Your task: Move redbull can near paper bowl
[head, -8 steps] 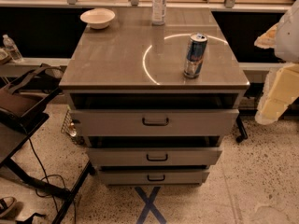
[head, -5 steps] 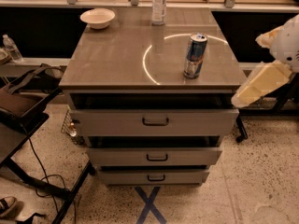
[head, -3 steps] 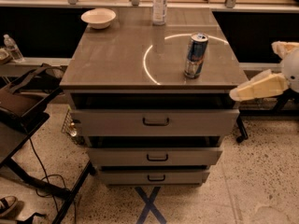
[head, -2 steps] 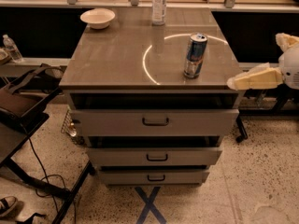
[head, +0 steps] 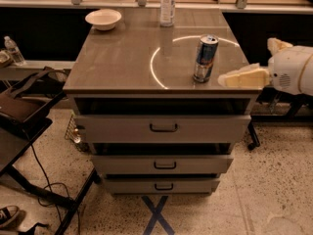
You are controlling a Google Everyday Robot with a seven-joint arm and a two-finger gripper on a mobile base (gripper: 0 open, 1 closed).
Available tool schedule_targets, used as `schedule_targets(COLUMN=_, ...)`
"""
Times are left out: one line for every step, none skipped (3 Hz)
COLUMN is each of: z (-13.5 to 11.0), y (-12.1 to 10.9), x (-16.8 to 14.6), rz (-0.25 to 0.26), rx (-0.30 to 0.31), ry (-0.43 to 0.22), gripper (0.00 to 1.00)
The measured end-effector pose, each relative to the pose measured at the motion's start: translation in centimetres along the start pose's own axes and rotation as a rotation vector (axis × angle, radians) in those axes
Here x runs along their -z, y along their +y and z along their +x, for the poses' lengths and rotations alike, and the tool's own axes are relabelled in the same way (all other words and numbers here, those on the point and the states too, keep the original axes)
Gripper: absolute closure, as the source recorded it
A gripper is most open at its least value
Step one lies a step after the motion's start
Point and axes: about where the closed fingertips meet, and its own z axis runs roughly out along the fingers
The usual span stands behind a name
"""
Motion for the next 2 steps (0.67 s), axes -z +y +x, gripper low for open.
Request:
schedule_targets(z=-0.1, y=0.5, x=-4.0, rz=-0.034, rx=-0.071, ry=-0.098, gripper=0.0)
schedule_targets(z=-0.3, y=0.7, x=-6.2, rz=-0.057, rx=-0.101, ry=-0.197, gripper=0.0)
